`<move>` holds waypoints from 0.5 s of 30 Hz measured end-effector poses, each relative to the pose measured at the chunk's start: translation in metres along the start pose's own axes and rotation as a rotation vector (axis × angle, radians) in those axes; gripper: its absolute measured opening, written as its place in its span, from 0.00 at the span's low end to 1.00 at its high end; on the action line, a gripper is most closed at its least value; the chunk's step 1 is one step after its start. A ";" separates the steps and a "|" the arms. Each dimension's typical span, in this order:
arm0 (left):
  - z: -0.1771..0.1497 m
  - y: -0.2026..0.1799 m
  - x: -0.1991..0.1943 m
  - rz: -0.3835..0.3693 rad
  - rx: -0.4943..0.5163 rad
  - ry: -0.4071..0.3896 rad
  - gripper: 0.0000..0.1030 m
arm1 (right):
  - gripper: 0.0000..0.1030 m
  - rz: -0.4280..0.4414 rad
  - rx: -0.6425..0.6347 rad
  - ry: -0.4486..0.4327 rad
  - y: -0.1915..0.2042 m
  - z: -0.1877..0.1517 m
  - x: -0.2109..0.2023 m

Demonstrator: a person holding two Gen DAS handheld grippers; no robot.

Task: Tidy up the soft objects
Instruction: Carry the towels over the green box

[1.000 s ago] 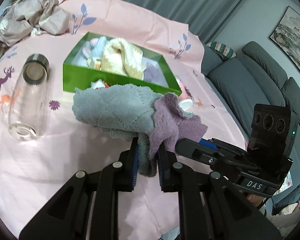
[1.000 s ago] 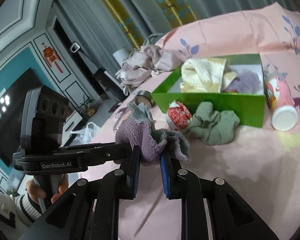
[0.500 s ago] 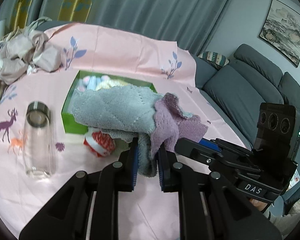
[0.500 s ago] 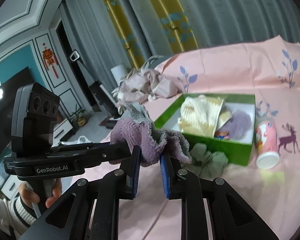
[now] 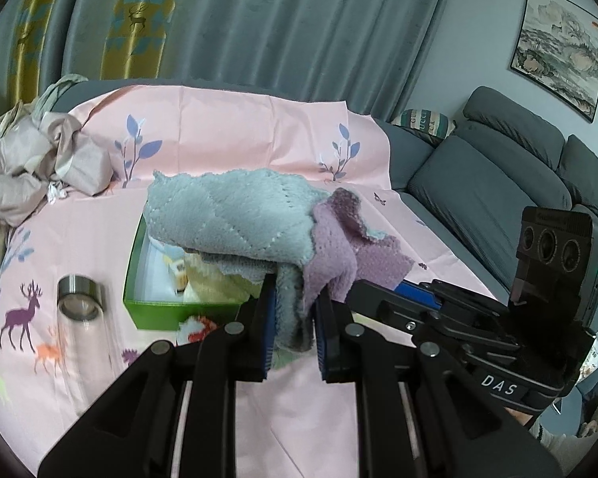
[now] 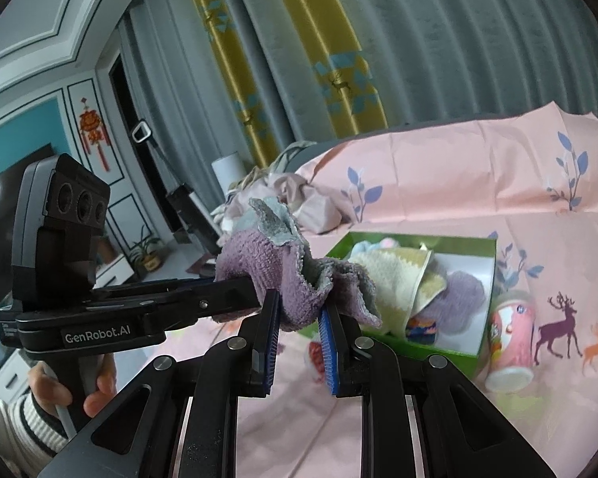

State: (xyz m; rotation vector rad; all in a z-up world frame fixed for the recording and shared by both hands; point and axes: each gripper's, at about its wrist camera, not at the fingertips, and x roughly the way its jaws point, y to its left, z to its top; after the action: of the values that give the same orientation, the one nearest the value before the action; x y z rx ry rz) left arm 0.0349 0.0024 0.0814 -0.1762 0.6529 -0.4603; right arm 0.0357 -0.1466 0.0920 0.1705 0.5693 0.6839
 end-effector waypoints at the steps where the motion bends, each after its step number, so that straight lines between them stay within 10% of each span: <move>1: 0.003 0.001 0.003 0.002 0.002 0.000 0.13 | 0.21 -0.004 0.001 -0.002 -0.002 0.002 0.002; 15: 0.027 0.013 0.050 0.010 -0.002 0.047 0.13 | 0.21 -0.040 0.038 0.004 -0.036 0.019 0.034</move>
State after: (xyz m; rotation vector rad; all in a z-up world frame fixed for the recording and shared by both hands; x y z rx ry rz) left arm 0.0912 -0.0083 0.0716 -0.1644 0.6996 -0.4551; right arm 0.0869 -0.1521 0.0809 0.1929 0.5889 0.6348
